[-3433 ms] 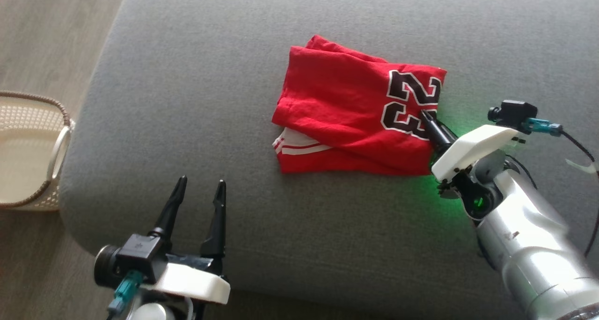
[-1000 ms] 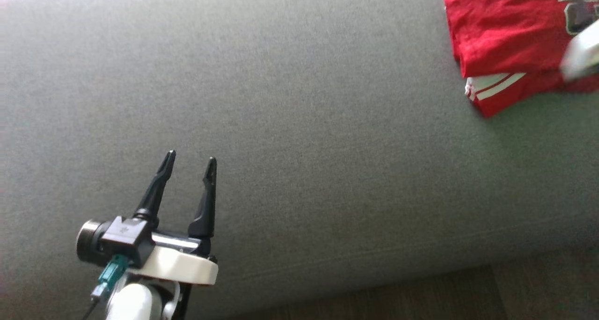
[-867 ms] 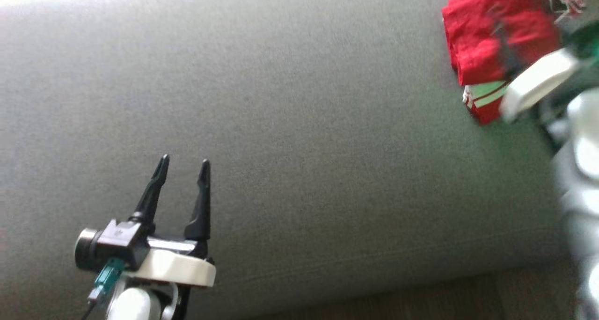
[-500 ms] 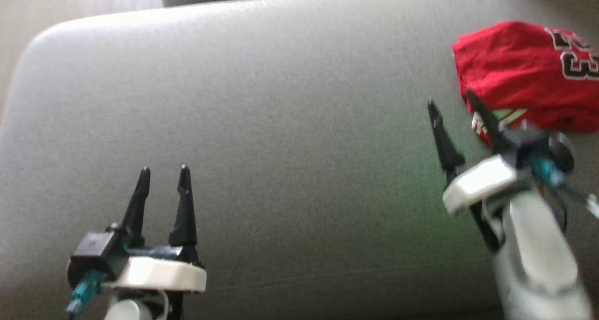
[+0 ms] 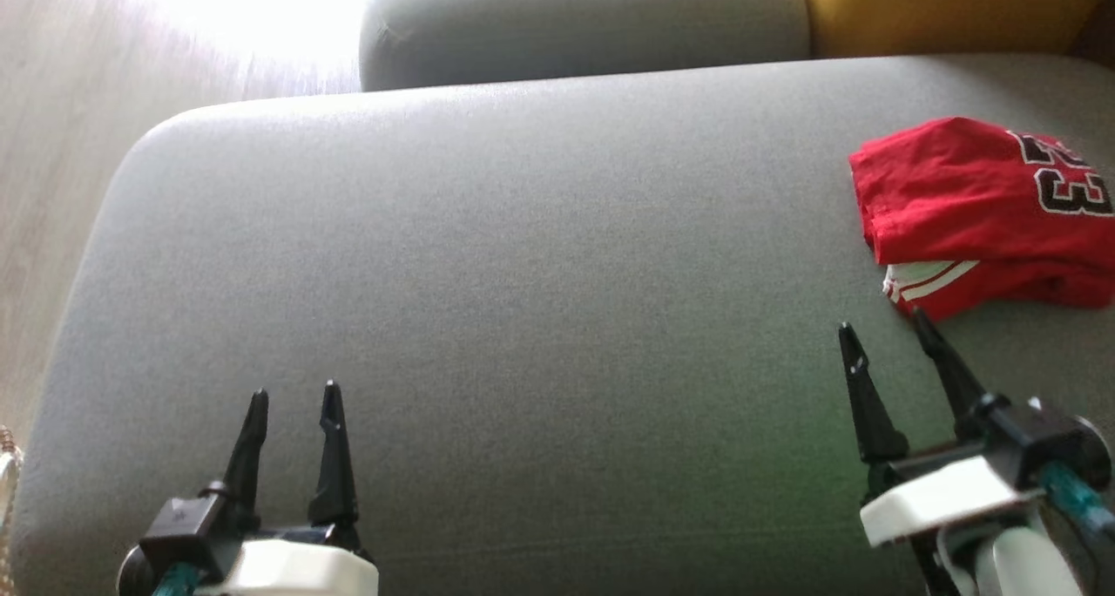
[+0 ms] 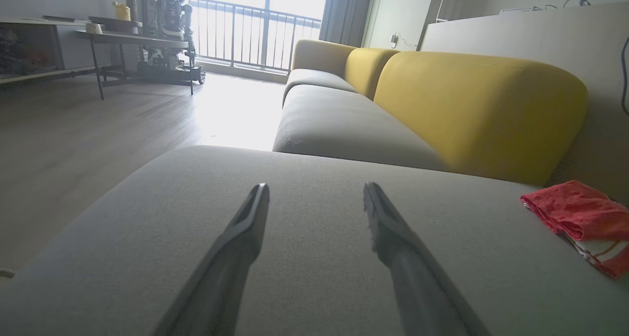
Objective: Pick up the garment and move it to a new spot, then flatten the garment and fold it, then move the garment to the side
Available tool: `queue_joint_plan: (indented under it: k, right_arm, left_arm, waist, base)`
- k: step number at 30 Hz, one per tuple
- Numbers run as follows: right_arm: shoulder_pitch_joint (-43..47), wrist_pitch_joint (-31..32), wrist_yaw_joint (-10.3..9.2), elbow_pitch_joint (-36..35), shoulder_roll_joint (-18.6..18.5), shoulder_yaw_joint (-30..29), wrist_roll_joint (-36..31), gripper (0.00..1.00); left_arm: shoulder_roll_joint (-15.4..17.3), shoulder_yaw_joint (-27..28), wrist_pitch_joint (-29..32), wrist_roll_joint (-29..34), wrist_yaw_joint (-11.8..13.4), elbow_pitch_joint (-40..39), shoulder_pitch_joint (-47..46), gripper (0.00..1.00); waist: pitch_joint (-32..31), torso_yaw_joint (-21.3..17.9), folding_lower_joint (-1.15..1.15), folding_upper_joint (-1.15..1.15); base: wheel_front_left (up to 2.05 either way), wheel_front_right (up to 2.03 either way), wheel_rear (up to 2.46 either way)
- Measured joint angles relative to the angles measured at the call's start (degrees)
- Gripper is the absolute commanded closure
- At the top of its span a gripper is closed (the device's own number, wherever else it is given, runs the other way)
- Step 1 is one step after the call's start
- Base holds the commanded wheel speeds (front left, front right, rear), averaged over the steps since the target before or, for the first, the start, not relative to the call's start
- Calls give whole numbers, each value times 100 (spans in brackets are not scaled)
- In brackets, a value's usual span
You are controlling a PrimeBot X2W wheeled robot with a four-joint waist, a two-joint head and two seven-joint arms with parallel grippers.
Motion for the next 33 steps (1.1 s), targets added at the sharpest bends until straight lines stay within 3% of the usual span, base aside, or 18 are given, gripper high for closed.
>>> queue_joint_plan:
  k: [14,15,21,33]
  right_arm:
    - [299,0,0,-123,13,-29,129,0]
    - [299,1,0,-112,13,-27,129,100]
    - [554,30,0,432,27,-7,151,100]
    - [604,208,0,486,36,-15,982,100]
  left_arm:
    - [0,5,0,-35,-43,218,107,0]
    - [-1,4,2,-33,-55,243,108,100]
    - [-3,-11,30,-48,-56,788,284,100]
    - [7,4,163,-877,-136,857,280,100]
  waist:
    - [-169,4,0,0]
    - [-167,6,0,0]
    - [-167,5,1,0]
    - [-138,0,0,0]
  base:
    - [0,0,0]
    - [0,0,0]
    - [0,0,0]
    - [0,0,0]
